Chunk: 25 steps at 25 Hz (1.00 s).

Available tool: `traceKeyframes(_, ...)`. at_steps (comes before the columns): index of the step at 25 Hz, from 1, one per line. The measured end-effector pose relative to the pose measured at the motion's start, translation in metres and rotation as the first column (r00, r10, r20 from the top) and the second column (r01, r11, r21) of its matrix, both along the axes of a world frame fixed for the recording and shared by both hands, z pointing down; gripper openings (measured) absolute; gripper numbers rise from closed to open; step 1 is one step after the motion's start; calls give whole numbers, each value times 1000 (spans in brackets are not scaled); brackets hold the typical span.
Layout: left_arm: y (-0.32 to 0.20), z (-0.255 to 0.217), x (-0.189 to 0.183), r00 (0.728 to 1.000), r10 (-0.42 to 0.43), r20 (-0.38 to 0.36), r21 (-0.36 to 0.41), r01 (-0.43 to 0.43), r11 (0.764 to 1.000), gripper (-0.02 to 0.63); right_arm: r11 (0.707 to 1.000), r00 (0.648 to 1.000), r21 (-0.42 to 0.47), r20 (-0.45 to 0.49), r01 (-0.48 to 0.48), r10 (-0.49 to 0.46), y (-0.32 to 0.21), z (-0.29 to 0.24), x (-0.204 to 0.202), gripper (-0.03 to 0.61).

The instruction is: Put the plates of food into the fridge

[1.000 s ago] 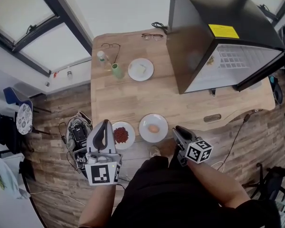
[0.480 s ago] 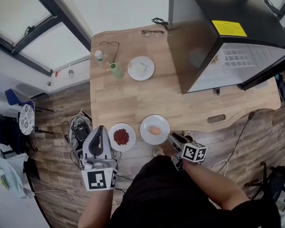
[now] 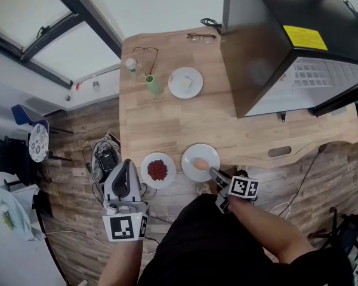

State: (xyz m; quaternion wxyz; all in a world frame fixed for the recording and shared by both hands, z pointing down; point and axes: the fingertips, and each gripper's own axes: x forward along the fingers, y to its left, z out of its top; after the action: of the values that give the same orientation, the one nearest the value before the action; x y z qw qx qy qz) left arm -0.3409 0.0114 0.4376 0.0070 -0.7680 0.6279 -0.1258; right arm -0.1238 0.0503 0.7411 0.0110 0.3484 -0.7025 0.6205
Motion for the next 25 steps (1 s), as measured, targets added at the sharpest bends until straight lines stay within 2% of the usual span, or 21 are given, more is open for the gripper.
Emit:
traceKeyframes(3, 1, 3, 6, 1000, 16, -6, -9, -16, 1000, 3, 1000, 999, 10, 45, -11, 10, -6, -14, -1, 32)
traceKeyframes(8, -4, 2, 18, 999, 34, -22, -6, -35, 999, 3, 997, 993, 44, 101, -64, 59, -21, -41, 14, 29)
traceKeyframes(14, -18, -14, 40, 996, 78, -43, 36, -77, 996, 3, 982, 984, 113, 121, -148, 134, -44, -77, 46, 31)
traceKeyframes(25, -40, -32, 93, 978, 184, -93, 91, -176, 980, 3, 938, 955, 195, 142, -285, 261, -55, -129, 115, 31)
